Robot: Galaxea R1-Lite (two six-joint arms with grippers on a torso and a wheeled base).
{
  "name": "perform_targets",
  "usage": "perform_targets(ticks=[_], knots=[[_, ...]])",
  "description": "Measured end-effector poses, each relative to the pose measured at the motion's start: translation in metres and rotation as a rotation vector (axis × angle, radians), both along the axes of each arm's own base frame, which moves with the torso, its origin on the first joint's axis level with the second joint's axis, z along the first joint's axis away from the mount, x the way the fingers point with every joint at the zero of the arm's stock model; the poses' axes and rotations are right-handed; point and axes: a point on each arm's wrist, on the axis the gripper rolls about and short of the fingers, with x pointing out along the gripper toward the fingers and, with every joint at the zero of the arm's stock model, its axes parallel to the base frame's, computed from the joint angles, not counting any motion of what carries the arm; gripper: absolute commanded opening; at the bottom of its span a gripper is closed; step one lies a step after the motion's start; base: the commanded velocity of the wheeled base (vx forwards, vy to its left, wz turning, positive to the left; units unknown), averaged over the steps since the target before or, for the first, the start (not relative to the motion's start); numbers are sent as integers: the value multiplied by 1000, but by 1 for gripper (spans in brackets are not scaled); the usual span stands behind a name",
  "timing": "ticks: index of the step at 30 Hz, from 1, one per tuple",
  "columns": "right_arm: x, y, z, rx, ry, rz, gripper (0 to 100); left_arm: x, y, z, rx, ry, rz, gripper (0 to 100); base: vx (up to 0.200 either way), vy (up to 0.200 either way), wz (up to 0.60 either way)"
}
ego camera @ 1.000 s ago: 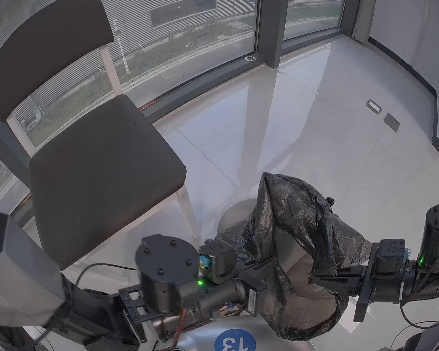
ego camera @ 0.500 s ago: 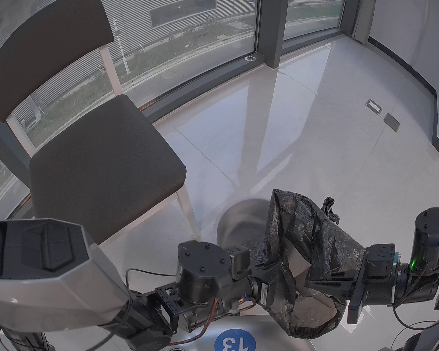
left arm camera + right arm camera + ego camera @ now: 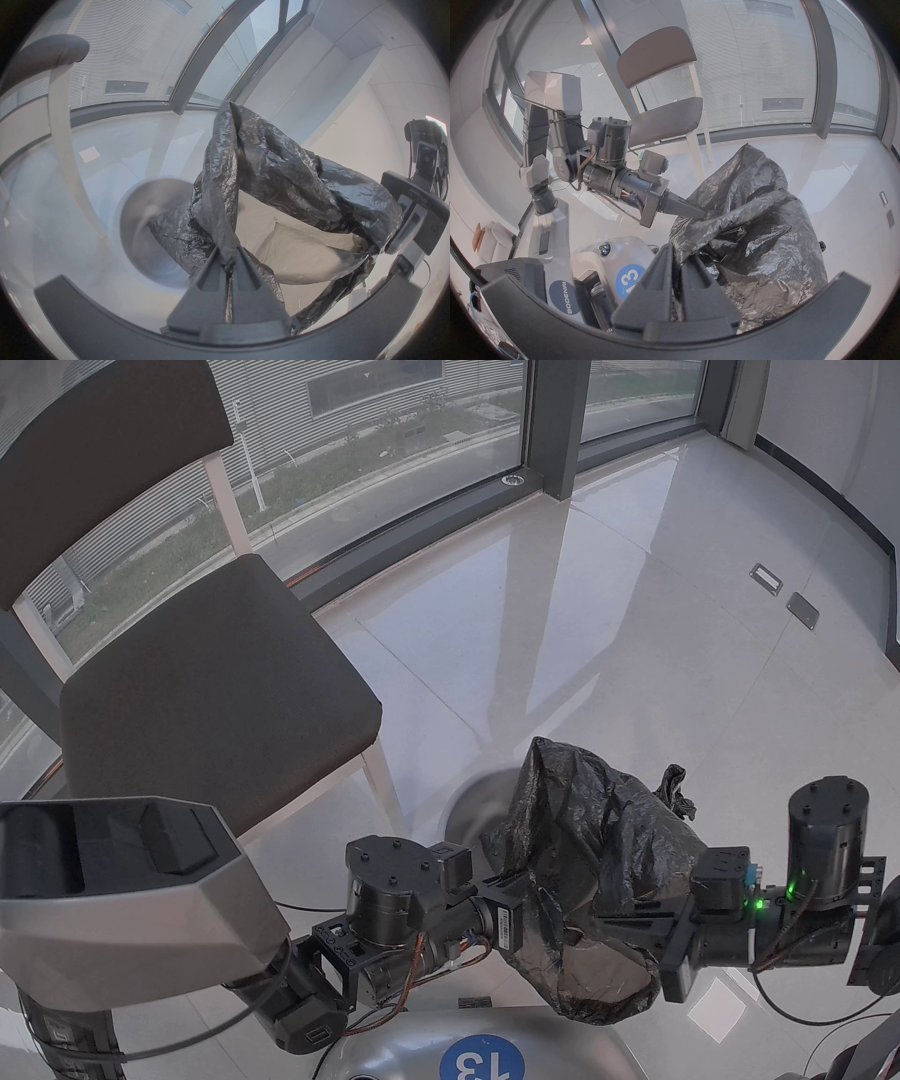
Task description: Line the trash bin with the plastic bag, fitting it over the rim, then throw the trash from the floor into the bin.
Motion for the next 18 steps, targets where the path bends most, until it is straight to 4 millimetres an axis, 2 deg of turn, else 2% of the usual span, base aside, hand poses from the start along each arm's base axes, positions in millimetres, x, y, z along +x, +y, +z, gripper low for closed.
perform_targets(ticks=[9, 18], knots=[[44, 23, -23, 51, -21, 11, 0, 1, 10, -5, 34, 4, 76, 0, 0, 0, 0], [92, 36, -58, 95, 13, 51, 0, -6, 27, 7, 31, -26, 137, 0, 0, 0, 0]])
